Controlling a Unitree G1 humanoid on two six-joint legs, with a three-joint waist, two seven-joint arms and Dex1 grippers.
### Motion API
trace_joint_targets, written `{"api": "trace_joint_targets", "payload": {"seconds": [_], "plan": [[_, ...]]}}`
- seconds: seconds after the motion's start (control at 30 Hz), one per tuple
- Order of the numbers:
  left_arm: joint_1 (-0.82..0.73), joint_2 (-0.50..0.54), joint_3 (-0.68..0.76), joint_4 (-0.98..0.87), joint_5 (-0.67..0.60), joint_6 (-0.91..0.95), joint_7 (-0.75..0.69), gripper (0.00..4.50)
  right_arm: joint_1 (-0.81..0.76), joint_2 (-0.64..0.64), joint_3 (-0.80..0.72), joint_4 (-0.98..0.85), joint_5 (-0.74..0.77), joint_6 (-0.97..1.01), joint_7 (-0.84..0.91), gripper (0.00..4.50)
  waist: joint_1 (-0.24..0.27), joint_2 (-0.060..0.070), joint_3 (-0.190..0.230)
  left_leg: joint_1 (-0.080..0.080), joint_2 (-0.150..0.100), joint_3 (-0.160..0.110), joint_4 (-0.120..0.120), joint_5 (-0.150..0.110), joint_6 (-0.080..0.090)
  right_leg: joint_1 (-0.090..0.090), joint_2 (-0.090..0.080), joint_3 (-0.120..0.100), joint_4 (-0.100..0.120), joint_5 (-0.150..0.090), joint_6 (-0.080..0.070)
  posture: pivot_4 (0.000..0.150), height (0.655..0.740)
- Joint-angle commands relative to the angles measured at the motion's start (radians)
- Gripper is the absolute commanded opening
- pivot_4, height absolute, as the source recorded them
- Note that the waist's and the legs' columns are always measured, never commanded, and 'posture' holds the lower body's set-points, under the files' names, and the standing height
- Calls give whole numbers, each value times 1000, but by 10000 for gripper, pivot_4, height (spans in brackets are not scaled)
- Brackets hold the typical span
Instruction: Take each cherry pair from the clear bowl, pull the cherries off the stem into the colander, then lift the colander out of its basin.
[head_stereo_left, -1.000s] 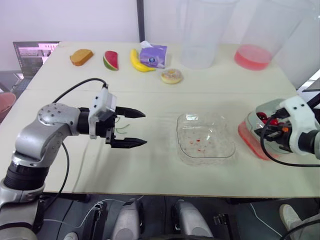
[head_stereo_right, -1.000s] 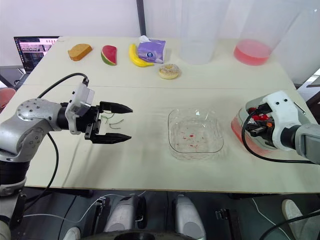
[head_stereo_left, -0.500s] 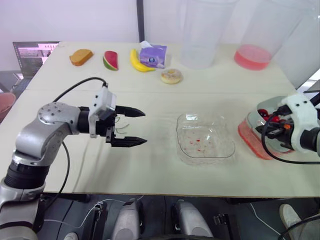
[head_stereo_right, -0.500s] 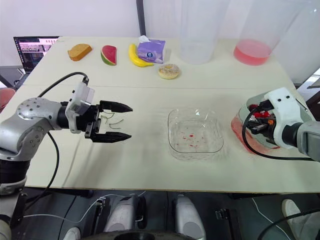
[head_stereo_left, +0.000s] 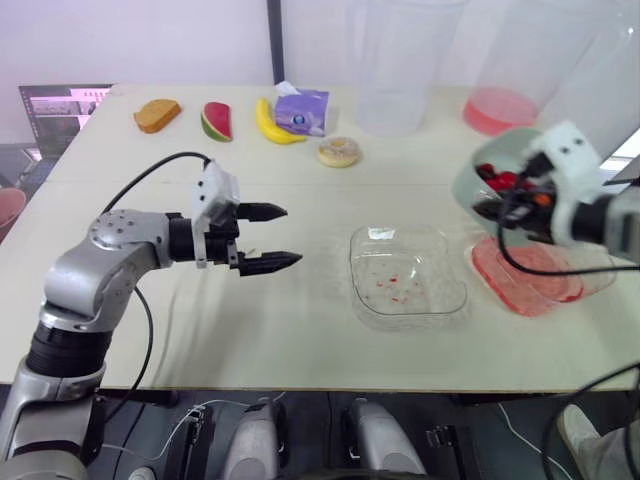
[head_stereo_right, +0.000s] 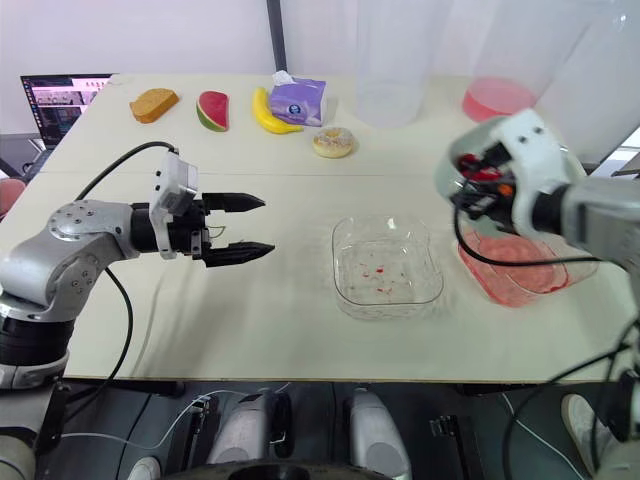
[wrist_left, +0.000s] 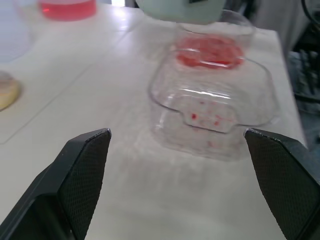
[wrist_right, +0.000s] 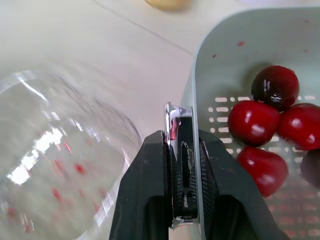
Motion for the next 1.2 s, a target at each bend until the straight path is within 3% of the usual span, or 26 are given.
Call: {"api": "trace_joint_targets", "payload": {"seconds": [0.03,0.27,0.53,0.87,1.13,1.2], "plan": [[17,-11,53,-63,-14,32,83,45000,-101,36,124,116,-95,-104,44,2386,3,0,0,-1,0,0,0,0,0,0,0,0,0,0,0,1500,7400],[59,-29,74,-140,-39,77,164,45000,-233,160,326,462,-279,-301,157,2386,6,0,0,-1,-1,1,1,0,0,0,-2,-1,0,0,0,1500,7400],[76,-25,79,-185,-74,94,173,45000,-337,296,382,821,-435,-476,235,2386,3,0,0,-1,0,1,1,0,0,-1,-1,-1,0,0,0,1500,7400],[80,-10,72,-190,-93,98,158,45000,-329,345,359,884,-517,-490,286,2386,2,0,0,0,0,1,1,0,0,0,-2,-1,1,0,0,1500,7400],[66,-12,64,-169,-87,92,144,45000,-295,348,316,794,-515,-432,283,41486,3,0,0,0,0,1,1,0,0,0,-2,-1,2,0,0,1500,7400],[63,-12,64,-165,-88,93,140,45000,-288,346,300,750,-507,-409,280,44114,1,0,0,0,0,1,1,0,0,-1,-2,-1,2,0,0,1500,7400]]}}
